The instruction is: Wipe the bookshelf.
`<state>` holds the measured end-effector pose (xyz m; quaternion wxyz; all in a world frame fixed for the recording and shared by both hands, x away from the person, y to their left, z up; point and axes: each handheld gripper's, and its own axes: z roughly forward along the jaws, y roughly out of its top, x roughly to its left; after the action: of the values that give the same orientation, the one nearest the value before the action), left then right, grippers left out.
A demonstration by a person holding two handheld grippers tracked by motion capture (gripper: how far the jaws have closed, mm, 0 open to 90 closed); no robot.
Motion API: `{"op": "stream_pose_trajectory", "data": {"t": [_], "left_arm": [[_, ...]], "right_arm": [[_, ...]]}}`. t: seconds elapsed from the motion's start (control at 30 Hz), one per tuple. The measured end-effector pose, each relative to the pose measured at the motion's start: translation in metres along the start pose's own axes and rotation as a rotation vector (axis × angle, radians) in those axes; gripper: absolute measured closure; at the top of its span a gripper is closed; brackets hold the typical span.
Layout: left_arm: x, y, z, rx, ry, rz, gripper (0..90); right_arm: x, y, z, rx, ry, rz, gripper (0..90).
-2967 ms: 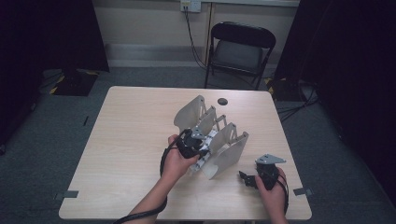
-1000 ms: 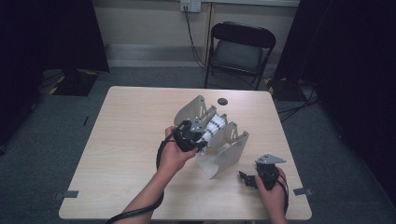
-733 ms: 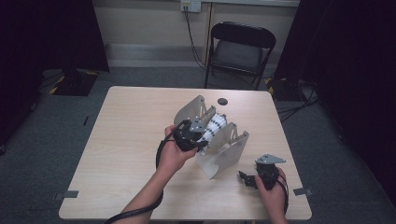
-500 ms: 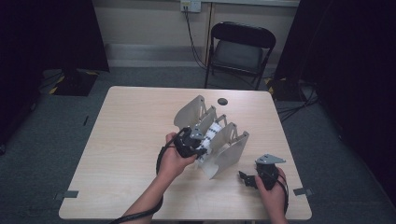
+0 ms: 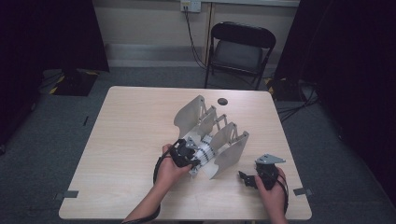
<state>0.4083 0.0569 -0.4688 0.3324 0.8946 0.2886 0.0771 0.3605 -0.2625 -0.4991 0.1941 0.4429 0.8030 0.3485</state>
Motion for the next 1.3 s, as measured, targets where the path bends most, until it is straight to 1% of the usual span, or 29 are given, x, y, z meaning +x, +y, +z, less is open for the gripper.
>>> {"op": "stream_pose_trajectory", "data": {"t": [0.1, 0.17, 0.23, 0.33, 0.4, 0.5, 0.53, 0.6, 0.63, 0.67, 0.7, 0.73, 0.77, 0.8, 0.83, 0.87, 0.9, 0.93, 1.0, 1.07, 1.1, 1.13, 1.2, 1.3], "left_arm": [[0.001, -0.006, -0.002, -0.003, 0.012, -0.019, 76.0], [0.002, -0.009, -0.005, 0.004, 0.014, -0.025, 75.8], [0.003, -0.013, -0.007, -0.003, 0.014, -0.034, 75.6], [0.005, -0.018, -0.012, 0.005, 0.024, -0.037, 75.3], [0.008, -0.022, -0.015, 0.003, 0.037, -0.046, 75.1], [0.013, -0.028, -0.021, 0.003, 0.062, -0.072, 74.8], [0.015, -0.03, -0.023, 0.003, 0.061, -0.077, 74.8], [0.019, -0.033, -0.027, 0.005, 0.087, -0.088, 74.8], [0.02, -0.035, -0.028, 0.002, 0.096, -0.102, 74.8], [0.022, -0.036, -0.03, 0.009, 0.104, -0.102, 74.8], [0.023, -0.038, -0.031, -0.001, 0.111, -0.121, 74.8], [0.025, -0.04, -0.033, -0.003, 0.119, -0.13, 74.9], [0.027, -0.041, -0.034, 0.0, 0.123, -0.131, 74.9], [0.027, -0.042, -0.034, -0.007, 0.124, -0.151, 74.9], [0.029, -0.044, -0.036, -0.003, 0.128, -0.149, 74.9], [0.03, -0.045, -0.037, -0.008, 0.139, -0.159, 75.0], [0.031, -0.046, -0.038, -0.003, 0.152, -0.166, 75.1], [0.032, -0.047, -0.039, -0.003, 0.152, -0.182, 75.1], [0.035, -0.05, -0.041, -0.013, 0.158, -0.2, 75.0], [0.038, -0.05, -0.041, -0.007, 0.157, -0.199, 74.9], [0.039, -0.049, -0.041, -0.005, 0.16, -0.187, 74.7], [0.039, -0.048, -0.04, -0.012, 0.162, -0.193, 74.2], [0.04, -0.046, -0.039, -0.003, 0.154, -0.189, 74.0], [0.041, -0.041, -0.033, -0.011, 0.153, -0.185, 73.5]], "right_arm": [[0.0, 0.0, 0.0, 0.0, 0.001, 0.001, 12.3], [0.0, 0.0, 0.0, 0.0, 0.0, 0.001, 12.2], [0.0, 0.0, 0.0, 0.001, 0.001, 0.0, 12.2], [0.0, 0.0, 0.0, 0.002, 0.001, 0.001, 12.3], [0.0, 0.0, 0.0, 0.002, 0.001, 0.001, 12.3], [0.0, 0.0, 0.0, 0.001, 0.001, 0.001, 12.3], [0.0, 0.0, 0.0, 0.002, 0.001, 0.001, 12.2], [0.0, 0.0, 0.0, 0.002, 0.001, 0.001, 12.2], [0.0, 0.001, 0.0, 0.001, 0.001, 0.001, 12.2], [0.0, 0.001, 0.001, 0.0, 0.002, -0.001, 12.2], [0.0, 0.001, 0.001, 0.001, 0.002, 0.0, 12.2], [0.001, 0.001, 0.001, 0.001, 0.002, -0.001, 12.3], [0.001, 0.001, 0.001, 0.001, 0.002, -0.001, 12.2], [0.001, 0.001, 0.001, 0.001, 0.002, -0.001, 12.3], [0.001, 0.001, 0.001, 0.001, 0.002, 0.0, 12.3], [0.001, 0.001, 0.001, 0.001, 0.003, 0.0, 12.3], [0.001, 0.001, 0.001, 0.001, 0.002, 0.0, 12.2], [0.001, 0.001, 0.001, 0.001, 0.002, 0.001, 12.2], [0.001, 0.001, 0.001, 0.003, 0.002, 0.001, 12.2], [0.001, 0.001, 0.001, 0.002, 0.001, 0.001, 12.3], [0.001, 0.001, 0.001, 0.002, 0.002, 0.001, 12.3], [0.001, 0.001, 0.001, 0.002, 0.001, 0.002, 12.2], [0.001, 0.001, 0.001, 0.002, 0.001, 0.002, 12.3], [0.001, 0.001, 0.001, 0.002, 0.002, 0.002, 12.2]]}}
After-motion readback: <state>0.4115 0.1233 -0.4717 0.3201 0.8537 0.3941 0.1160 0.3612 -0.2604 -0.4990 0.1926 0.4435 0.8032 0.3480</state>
